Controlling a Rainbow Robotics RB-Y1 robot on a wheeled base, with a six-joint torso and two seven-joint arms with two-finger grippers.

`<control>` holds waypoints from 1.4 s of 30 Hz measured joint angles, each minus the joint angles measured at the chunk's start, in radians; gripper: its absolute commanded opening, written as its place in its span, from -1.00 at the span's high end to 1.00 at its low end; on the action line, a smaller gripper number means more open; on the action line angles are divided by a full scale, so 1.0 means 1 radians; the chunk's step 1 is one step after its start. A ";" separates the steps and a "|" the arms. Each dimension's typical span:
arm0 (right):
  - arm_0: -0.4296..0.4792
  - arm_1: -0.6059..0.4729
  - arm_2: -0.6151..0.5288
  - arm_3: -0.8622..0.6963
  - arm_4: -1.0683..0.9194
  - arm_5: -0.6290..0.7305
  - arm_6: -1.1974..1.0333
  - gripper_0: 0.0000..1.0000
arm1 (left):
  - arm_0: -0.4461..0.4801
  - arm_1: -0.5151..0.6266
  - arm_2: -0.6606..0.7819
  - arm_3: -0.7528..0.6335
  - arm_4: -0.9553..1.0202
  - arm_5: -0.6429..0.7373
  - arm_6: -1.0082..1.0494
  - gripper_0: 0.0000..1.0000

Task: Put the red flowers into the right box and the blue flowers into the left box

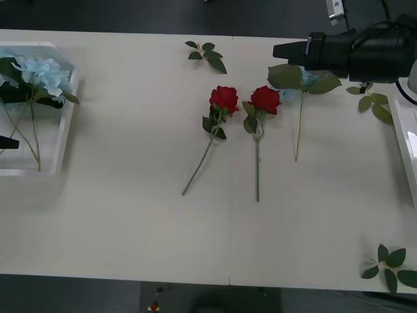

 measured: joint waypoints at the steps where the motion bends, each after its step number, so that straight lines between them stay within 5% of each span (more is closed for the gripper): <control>1: 0.000 0.000 0.000 0.000 0.010 0.000 0.000 -1.00 | -0.009 0.019 0.000 0.000 0.025 0.053 0.000 -1.00; 12: -0.010 -0.001 0.000 -0.002 0.118 0.000 -0.111 -1.00 | -0.102 0.150 0.078 -0.005 0.462 0.547 0.000 -1.00; 23: -0.038 -0.073 0.000 -0.097 0.232 -0.043 -0.238 -1.00 | -0.102 0.089 0.126 -0.152 0.770 0.714 0.000 -1.00; 33: -0.038 -0.163 0.002 -0.206 0.412 -0.043 -0.466 -1.00 | 0.040 0.071 0.118 -0.821 0.726 0.277 0.226 -1.00; 42: -0.038 -0.250 0.091 -0.313 0.590 -0.101 -0.591 -1.00 | -0.004 0.071 -0.165 -1.034 0.490 -0.018 0.383 -1.00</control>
